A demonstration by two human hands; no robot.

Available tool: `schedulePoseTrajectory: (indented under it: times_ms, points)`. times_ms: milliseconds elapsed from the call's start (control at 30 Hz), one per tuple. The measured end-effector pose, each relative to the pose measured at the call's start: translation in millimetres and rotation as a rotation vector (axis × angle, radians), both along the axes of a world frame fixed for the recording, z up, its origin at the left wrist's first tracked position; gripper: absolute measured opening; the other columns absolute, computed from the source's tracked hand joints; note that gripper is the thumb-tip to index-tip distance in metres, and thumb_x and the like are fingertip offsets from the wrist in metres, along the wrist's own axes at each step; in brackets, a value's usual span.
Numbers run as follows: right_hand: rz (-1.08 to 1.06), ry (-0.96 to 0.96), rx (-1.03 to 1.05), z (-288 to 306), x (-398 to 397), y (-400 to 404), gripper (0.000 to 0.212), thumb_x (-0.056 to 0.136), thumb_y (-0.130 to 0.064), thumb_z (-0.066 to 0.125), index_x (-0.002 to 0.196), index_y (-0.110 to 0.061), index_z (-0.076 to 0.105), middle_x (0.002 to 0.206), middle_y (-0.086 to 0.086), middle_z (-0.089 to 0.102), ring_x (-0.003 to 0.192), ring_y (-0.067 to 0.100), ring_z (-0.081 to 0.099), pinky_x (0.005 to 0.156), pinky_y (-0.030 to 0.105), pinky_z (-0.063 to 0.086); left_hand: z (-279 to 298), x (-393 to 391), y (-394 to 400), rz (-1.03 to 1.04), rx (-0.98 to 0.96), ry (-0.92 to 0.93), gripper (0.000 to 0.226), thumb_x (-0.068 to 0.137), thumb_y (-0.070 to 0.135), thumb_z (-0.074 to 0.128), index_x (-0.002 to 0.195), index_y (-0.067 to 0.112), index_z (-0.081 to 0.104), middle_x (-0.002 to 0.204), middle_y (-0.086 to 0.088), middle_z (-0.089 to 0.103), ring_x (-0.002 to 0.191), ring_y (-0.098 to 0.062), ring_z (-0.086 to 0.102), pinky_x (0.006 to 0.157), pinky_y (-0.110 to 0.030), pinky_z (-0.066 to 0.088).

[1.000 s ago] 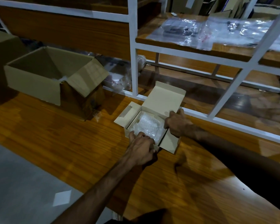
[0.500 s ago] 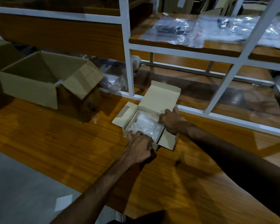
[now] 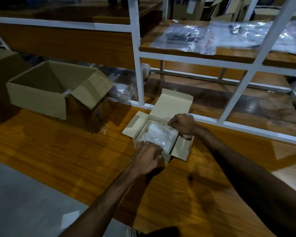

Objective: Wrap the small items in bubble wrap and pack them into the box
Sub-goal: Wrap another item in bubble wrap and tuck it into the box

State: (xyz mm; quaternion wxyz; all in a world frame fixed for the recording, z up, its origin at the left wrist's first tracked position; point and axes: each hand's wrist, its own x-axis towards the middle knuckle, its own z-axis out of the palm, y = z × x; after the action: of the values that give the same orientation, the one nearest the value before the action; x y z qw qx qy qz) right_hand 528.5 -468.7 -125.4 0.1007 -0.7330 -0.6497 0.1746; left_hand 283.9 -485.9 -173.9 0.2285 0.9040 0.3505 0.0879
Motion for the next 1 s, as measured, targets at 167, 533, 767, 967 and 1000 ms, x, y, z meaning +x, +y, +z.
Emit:
schedulePoseTrajectory:
  times_ms: [167, 533, 767, 967, 1000]
  points:
    - [-0.081, 0.334, 0.176, -1, -39, -20, 0.041, 0.093, 0.002, 0.050, 0.111, -0.020, 0.079, 0.124, -0.002, 0.074, 0.117, 0.011, 0.065, 0.106, 0.040, 0.053, 12, -26, 8, 0.118, -0.130, -0.160, 0.023, 0.101, 0.019, 0.065, 0.122, 0.020, 0.074, 0.130, 0.006, 0.070, 0.126, -0.011, 0.056, 0.112, -0.038, 0.046]
    - [0.077, 0.729, 0.321, 32, -184, 3, 0.030, 0.103, -0.007, 0.056, 0.110, -0.025, 0.079, 0.113, -0.011, 0.074, 0.108, 0.005, 0.065, 0.094, 0.038, 0.057, 66, -163, 36, 0.362, -0.088, -0.320, 0.022, 0.103, 0.034, 0.064, 0.119, 0.023, 0.077, 0.118, 0.013, 0.074, 0.109, 0.001, 0.065, 0.087, -0.031, 0.057]
    - [0.207, 0.612, 0.425, 108, -232, 87, 0.027, 0.104, -0.008, 0.056, 0.120, -0.016, 0.077, 0.122, -0.004, 0.073, 0.110, 0.001, 0.063, 0.092, 0.017, 0.051, 142, -213, 137, 0.270, 0.069, -0.409, 0.013, 0.100, 0.023, 0.068, 0.109, 0.031, 0.073, 0.101, 0.029, 0.067, 0.093, 0.012, 0.066, 0.073, -0.008, 0.051]
    - [0.264, 0.445, 0.420, 146, -270, 186, 0.026, 0.106, -0.013, 0.055, 0.123, -0.013, 0.075, 0.122, -0.006, 0.073, 0.098, -0.011, 0.060, 0.085, 0.007, 0.048, 187, -254, 254, 0.145, 0.151, -0.292, 0.015, 0.102, 0.026, 0.066, 0.114, 0.027, 0.075, 0.099, 0.018, 0.071, 0.088, 0.004, 0.068, 0.070, -0.012, 0.050]
    - [0.270, 0.419, 0.400, 150, -275, 202, 0.026, 0.106, -0.013, 0.055, 0.123, -0.013, 0.075, 0.124, -0.005, 0.073, 0.103, -0.006, 0.062, 0.088, 0.013, 0.050, 192, -258, 276, 0.146, 0.131, -0.257, 0.014, 0.100, 0.027, 0.067, 0.112, 0.026, 0.075, 0.100, 0.015, 0.072, 0.088, 0.002, 0.069, 0.072, -0.018, 0.053]
